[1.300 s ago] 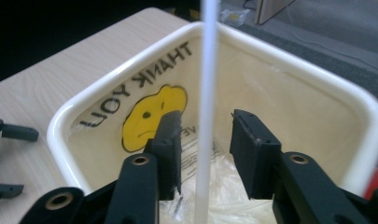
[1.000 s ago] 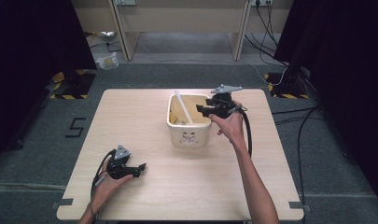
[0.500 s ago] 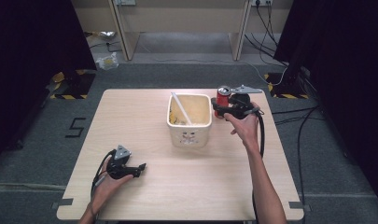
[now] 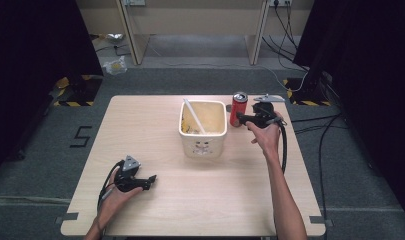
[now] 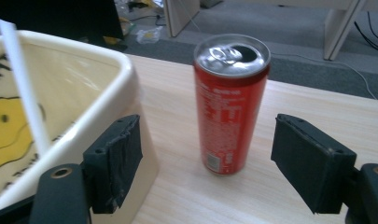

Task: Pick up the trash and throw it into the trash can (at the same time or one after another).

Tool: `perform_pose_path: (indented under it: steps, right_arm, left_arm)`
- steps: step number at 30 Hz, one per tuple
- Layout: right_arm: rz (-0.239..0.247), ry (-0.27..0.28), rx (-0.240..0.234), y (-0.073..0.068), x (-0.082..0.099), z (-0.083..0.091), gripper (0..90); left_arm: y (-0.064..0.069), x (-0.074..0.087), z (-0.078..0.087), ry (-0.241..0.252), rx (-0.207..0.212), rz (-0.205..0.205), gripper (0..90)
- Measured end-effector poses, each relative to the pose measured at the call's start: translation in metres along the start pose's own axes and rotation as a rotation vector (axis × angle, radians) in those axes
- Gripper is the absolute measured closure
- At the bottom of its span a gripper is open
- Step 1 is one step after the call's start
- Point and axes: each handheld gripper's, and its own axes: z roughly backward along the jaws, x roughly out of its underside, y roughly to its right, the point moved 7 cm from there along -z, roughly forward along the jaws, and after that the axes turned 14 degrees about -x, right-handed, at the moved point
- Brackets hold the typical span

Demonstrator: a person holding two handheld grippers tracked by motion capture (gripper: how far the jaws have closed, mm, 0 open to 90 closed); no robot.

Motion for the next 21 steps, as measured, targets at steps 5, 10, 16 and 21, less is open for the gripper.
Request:
perform_pose_path:
  steps: [5,10,16,21]
  right_arm:
    - [-0.014,-0.006,0.016,0.012,0.007,-0.013,24.5]
    - [-0.013,-0.003,0.011,0.013,0.008,-0.022,24.5]
    - [-0.010,-0.014,0.027,0.020,0.010,-0.037,24.0]
    - [-0.017,-0.015,0.040,0.029,0.011,-0.050,23.5]
  left_arm:
    - [0.000,0.000,0.000,0.000,0.000,-0.001,15.0]
    - [0.000,0.000,0.000,-0.001,0.001,0.000,15.0]
    - [0.000,0.000,0.000,-0.001,0.001,0.000,15.1]
    - [0.000,0.000,0.000,-0.001,0.001,-0.001,15.1]
